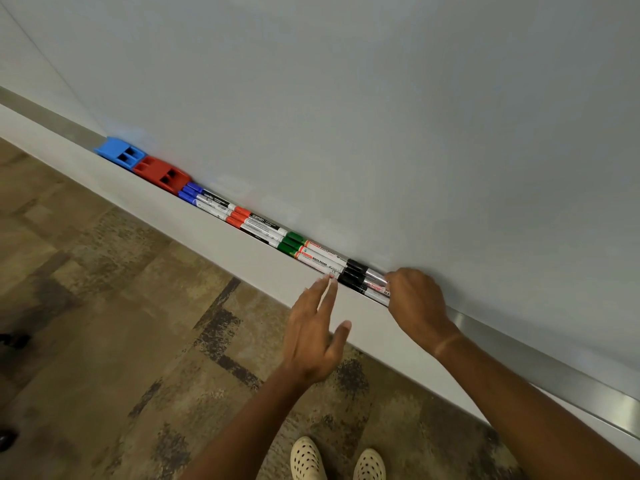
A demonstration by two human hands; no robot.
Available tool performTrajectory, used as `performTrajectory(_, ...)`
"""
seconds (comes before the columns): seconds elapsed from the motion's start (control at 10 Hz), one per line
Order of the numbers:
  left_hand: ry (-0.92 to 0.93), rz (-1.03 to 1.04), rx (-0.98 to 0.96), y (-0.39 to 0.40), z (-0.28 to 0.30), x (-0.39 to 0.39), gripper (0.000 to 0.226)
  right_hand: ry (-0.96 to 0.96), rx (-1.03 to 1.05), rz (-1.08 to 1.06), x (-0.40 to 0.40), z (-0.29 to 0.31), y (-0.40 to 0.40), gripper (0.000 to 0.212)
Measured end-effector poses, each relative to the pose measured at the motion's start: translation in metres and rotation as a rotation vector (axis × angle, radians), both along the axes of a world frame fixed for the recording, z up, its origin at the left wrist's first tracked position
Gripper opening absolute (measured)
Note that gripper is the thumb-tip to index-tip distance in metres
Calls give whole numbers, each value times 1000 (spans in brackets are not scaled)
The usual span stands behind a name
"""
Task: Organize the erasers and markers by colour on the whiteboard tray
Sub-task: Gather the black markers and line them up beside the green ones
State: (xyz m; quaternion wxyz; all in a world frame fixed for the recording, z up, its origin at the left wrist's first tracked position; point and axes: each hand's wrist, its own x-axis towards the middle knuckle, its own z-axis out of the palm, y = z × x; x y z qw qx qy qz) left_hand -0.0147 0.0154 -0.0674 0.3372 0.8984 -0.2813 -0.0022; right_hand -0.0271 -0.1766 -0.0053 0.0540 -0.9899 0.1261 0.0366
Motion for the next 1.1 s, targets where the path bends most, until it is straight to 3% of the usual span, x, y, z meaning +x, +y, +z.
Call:
performTrajectory(0.2, 7, -18, 154, 5, -6, 1, 77, 51, -23, -27, -2, 1, 3, 18)
performTrajectory(0.7, 39, -6, 174, 9, -3, 2, 77, 49, -64, -27, -4, -5, 9, 23)
performTrajectory(1.1, -38, -115, 186, 12, 25, 22, 75, -153, -51, -63, -15, -9, 17, 15)
